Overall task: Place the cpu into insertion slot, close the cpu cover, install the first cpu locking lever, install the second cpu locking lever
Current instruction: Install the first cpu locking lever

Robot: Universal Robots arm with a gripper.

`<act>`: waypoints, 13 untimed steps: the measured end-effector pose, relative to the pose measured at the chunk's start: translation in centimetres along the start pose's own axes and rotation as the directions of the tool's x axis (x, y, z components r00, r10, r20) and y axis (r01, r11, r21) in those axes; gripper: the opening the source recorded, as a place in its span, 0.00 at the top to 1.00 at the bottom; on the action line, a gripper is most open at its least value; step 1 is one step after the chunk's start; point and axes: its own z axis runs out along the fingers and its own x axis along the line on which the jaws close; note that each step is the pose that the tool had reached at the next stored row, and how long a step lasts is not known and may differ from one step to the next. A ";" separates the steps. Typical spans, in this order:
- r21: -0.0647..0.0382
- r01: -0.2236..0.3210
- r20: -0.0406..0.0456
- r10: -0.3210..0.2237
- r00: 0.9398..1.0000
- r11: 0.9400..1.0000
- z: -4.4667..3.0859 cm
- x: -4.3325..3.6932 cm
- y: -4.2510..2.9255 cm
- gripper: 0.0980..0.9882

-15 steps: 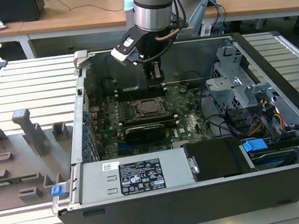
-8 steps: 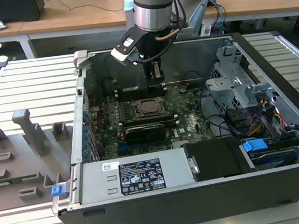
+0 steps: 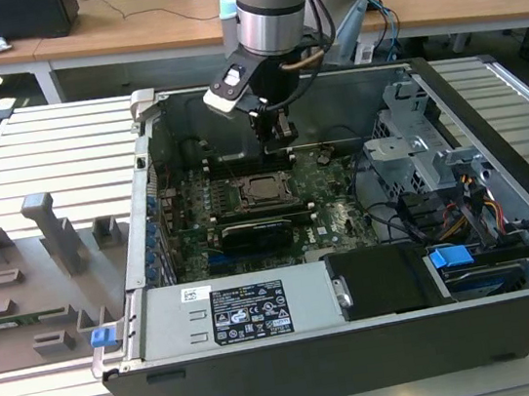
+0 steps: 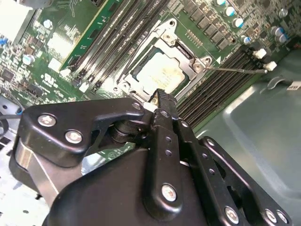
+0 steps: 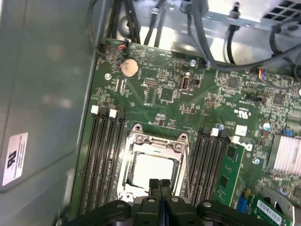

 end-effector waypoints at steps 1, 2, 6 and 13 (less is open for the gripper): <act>0.000 0.021 0.001 -0.021 1.000 1.000 0.00 0.00 0.00 0.99; 0.000 0.061 0.002 -0.061 0.998 0.998 0.00 0.00 0.00 0.99; 0.000 0.141 0.005 -0.141 0.990 0.990 0.00 0.00 0.00 0.99; 0.001 0.294 0.011 -0.294 0.956 0.956 0.00 0.00 0.00 0.99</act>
